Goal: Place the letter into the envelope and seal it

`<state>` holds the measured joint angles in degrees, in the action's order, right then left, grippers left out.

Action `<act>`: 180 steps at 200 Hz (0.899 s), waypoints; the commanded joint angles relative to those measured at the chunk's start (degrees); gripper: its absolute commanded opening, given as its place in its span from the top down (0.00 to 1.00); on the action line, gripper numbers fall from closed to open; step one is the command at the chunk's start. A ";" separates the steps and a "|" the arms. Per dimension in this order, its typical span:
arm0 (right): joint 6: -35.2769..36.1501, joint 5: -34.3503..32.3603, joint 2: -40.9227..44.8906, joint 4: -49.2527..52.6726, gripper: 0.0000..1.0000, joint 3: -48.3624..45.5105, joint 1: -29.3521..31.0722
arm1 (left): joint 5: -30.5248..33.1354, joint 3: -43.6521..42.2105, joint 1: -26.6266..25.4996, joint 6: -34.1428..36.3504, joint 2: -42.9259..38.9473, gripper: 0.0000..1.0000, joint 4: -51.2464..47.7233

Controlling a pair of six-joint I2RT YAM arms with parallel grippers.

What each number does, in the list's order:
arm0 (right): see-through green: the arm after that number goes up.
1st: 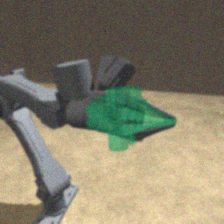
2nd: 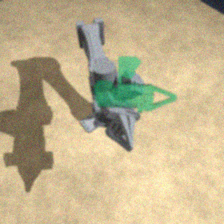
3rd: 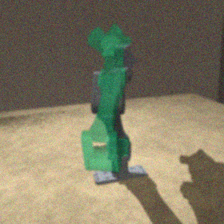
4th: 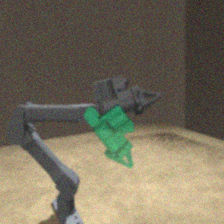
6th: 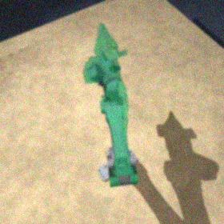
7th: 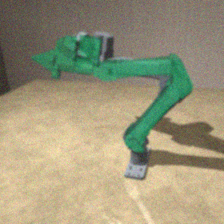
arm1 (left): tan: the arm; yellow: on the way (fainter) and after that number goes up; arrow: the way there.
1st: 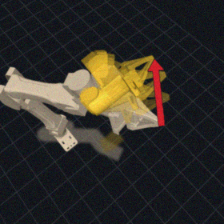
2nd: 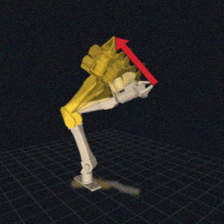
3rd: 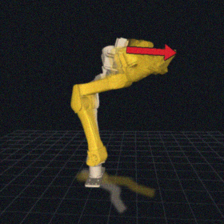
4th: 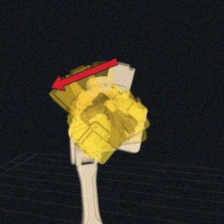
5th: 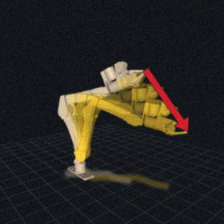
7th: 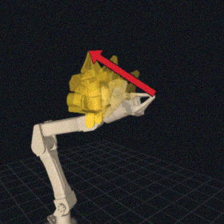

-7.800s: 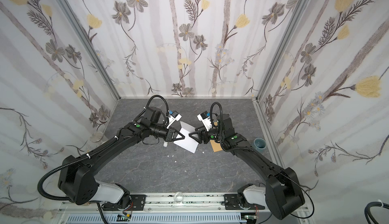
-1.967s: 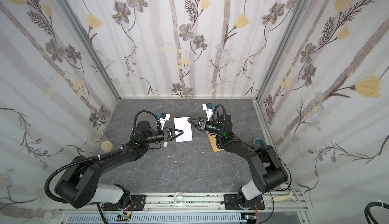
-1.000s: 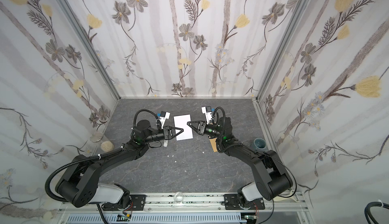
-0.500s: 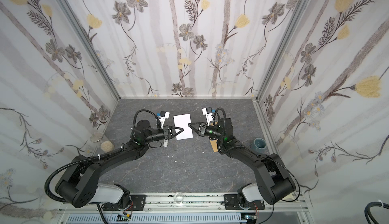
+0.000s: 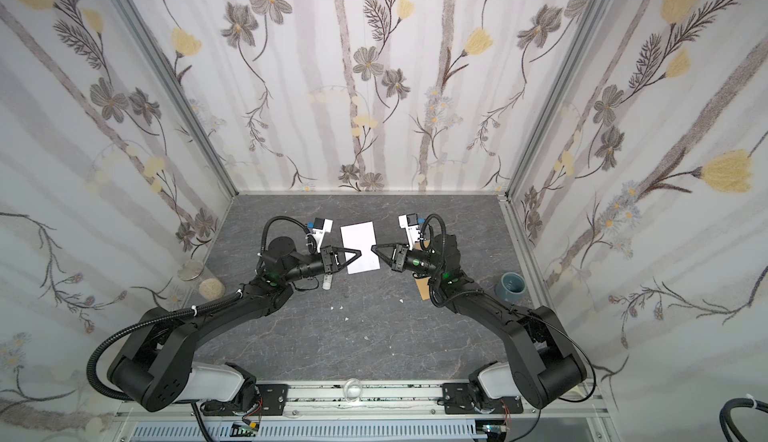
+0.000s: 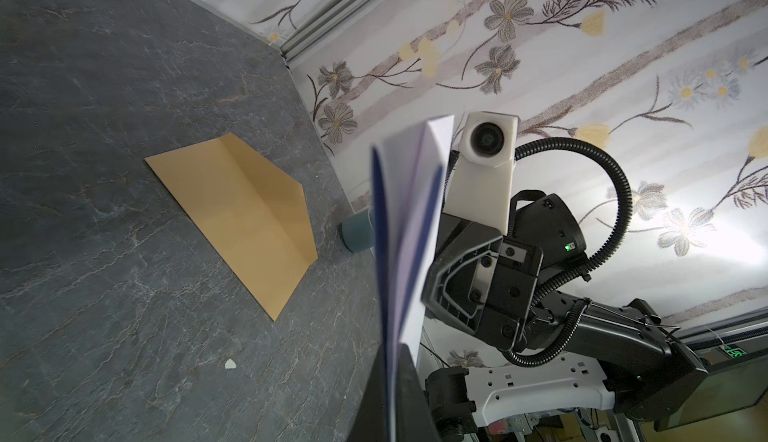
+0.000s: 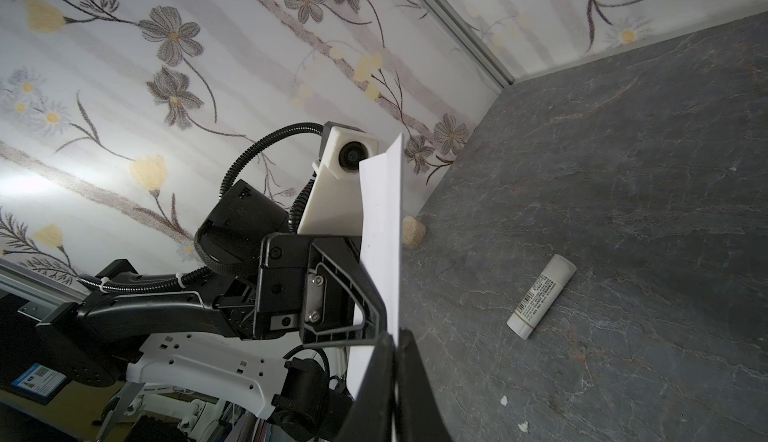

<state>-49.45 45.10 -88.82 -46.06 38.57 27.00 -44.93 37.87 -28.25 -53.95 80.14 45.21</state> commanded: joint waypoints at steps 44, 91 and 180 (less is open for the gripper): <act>0.58 -0.08 1.36 0.64 0.73 -0.51 0.50 | 2.12 -0.34 0.17 -0.53 -1.21 1.00 3.04; 0.41 -0.19 1.10 0.40 1.00 -0.78 1.06 | 2.69 -0.38 0.30 -0.71 -1.27 1.00 3.13; 0.47 -0.57 2.24 0.66 0.96 -2.11 1.61 | 3.88 -1.13 1.15 -1.15 -2.35 1.00 3.22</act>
<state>-49.21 45.04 -86.94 -43.97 36.73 28.40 -41.60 36.93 -27.33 -54.46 78.26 45.65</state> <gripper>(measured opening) 0.168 0.050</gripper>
